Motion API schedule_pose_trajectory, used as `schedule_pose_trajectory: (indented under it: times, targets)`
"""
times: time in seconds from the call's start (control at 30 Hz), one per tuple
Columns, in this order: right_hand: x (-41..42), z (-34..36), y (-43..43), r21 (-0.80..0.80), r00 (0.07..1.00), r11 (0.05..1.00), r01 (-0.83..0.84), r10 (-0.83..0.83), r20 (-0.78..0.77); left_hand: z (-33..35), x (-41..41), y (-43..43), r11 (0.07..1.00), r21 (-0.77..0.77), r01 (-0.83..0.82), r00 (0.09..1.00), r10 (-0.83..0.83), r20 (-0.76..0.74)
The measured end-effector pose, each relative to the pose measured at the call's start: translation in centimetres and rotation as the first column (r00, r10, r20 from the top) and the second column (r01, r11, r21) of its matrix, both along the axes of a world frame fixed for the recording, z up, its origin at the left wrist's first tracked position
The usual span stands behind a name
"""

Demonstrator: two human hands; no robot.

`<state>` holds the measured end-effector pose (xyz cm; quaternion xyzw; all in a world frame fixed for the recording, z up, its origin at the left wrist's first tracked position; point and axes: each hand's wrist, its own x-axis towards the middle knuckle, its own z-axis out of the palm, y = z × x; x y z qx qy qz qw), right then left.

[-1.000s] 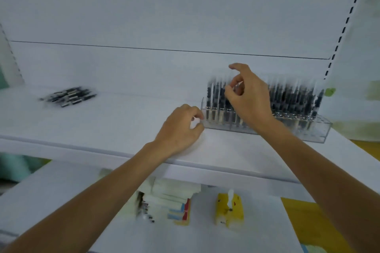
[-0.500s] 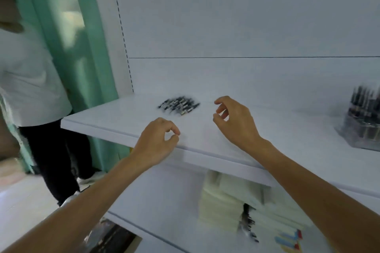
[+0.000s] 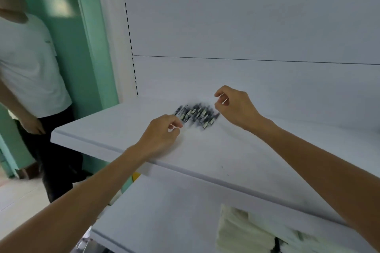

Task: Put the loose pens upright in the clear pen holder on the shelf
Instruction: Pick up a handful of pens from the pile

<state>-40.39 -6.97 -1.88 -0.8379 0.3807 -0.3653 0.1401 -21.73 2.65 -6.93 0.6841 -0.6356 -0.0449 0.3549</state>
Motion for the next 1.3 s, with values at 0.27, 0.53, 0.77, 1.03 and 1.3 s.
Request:
schedule_pose_trajectory:
  times: [0.27,0.53,0.77,1.03,1.3]
  targets:
    - [5.1,-0.1,-4.1,-0.063,0.998,0.997,0.053,-0.051,0.022,0.4,5.5,-6.1,0.998,0.058,0.017,0.999,-0.019,0.042]
    - [10.2,-0.4,-6.0,0.041,0.990,0.992,0.123,-0.125,0.061,0.8,9.2,-11.7,0.935,0.245,0.255,0.929,-0.307,0.207]
    - [13.5,-1.2,-6.2,0.111,0.975,0.977,0.183,-0.166,-0.150,0.1,11.9,-13.0,0.882,0.290,0.371,0.852,-0.447,0.271]
    - [16.3,-2.8,-5.5,0.043,0.848,0.936,0.349,-0.296,-0.441,0.5,13.1,-12.5,0.851,0.374,0.368,0.784,-0.500,0.367]
    - [16.0,-3.0,-4.0,-0.027,0.824,0.959,0.282,-0.257,-0.506,0.0,13.2,-11.6,0.863,0.340,0.374,0.800,-0.485,0.353]
